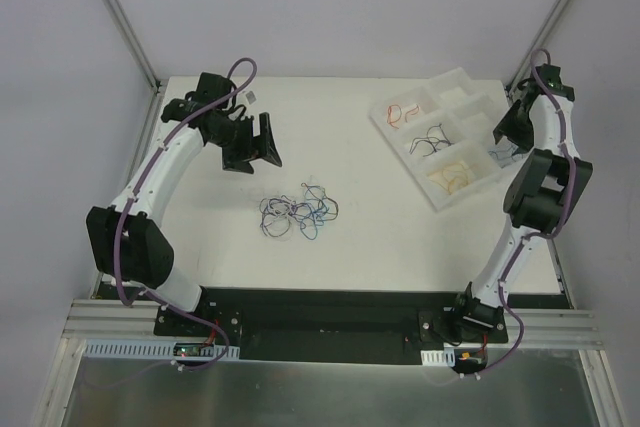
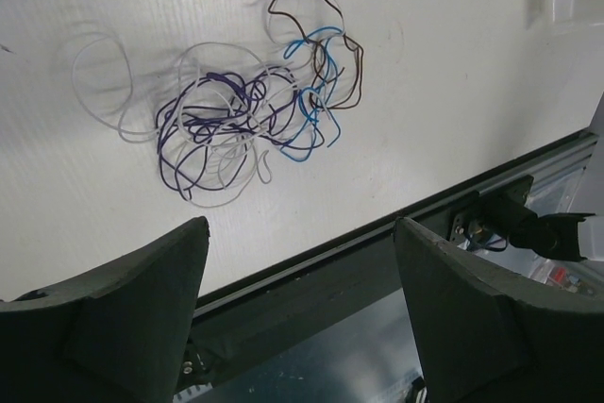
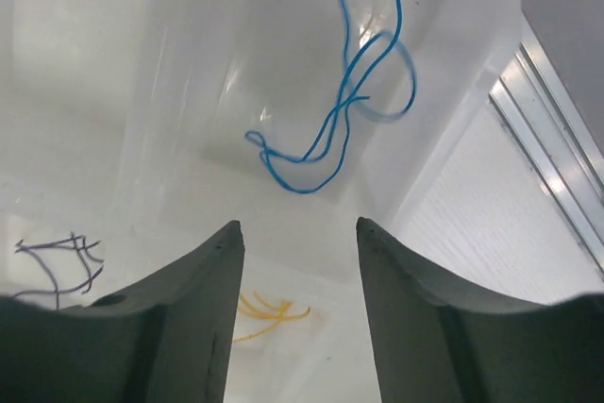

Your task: Untangle the cables

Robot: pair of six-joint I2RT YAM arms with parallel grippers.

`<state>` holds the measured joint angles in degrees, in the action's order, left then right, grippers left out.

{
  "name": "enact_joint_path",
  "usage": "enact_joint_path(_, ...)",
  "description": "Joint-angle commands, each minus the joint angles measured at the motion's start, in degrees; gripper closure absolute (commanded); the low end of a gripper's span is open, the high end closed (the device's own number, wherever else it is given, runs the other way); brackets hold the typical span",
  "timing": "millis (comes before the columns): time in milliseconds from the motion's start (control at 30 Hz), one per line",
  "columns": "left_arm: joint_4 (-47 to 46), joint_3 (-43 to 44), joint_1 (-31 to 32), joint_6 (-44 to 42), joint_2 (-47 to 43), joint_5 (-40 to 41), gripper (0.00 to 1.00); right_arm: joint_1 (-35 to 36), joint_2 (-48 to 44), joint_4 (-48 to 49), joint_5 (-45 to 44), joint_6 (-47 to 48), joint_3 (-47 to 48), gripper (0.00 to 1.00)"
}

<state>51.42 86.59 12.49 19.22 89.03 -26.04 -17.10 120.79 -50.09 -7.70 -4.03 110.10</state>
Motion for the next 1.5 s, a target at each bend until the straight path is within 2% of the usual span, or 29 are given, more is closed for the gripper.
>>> enact_joint_path(0, -0.09, -2.73, 1.39, 0.99, -2.11, -2.26, 0.22, 0.49, -7.75, -6.86, 0.84, -2.82, 2.31, 0.43)
enact_joint_path(167, -0.27, -8.09, 2.89, 0.20, -3.07, -1.03, 0.27, 5.92, -17.41, -5.56, 2.08, -1.51, -8.39, 0.38)
enact_joint_path(300, -0.97, -12.13, 3.33, -1.46, -2.73, 0.55, 0.33, 16.90, -27.52, 2.86, 5.76, 1.82, -23.06, 0.37)
enact_joint_path(367, -1.06, -13.72, 3.33, -1.73, -1.33, 1.52, 0.36, 25.15, -29.99, 7.87, 10.13, 2.89, -28.43, 0.37)
enact_joint_path(467, -3.25, -15.30, 3.33, -0.86, 0.61, 0.82, 0.43, 37.18, -28.87, 13.07, 17.09, 1.23, -32.05, 0.37)
enact_joint_path(567, -5.80, -15.83, 3.42, 0.28, 2.19, 1.43, 0.46, 45.38, -25.09, 17.73, 24.03, -2.46, -31.97, 0.37)
enact_joint_path(633, -6.59, -15.31, 3.42, 0.81, 3.42, 2.22, 0.48, 49.60, -22.54, 18.44, 25.45, -3.96, -30.31, 0.40)
enact_joint_path(800, -7.82, -15.74, 3.77, 3.71, 6.76, -1.81, 0.61, 56.55, -18.58, 22.04, 30.28, -5.81, -27.93, 0.45)
enact_joint_path(867, -8.96, -19.07, 3.86, 6.08, 4.93, -0.69, 0.64, 58.66, -18.14, 25.20, 31.96, -7.04, -28.63, 0.46)
enact_joint_path(1100, -11.25, -28.74, 3.24, 11.44, -3.24, 2.49, 0.65, 64.65, -14.98, 37.42, 34.60, -14.24, -30.65, 0.46)
enact_joint_path(1467, -10.55, -36.22, 1.13, 15.23, -15.11, 3.72, 0.61, 67.55, -6.45, 38.39, 31.18, -19.17, -26.87, 0.54)
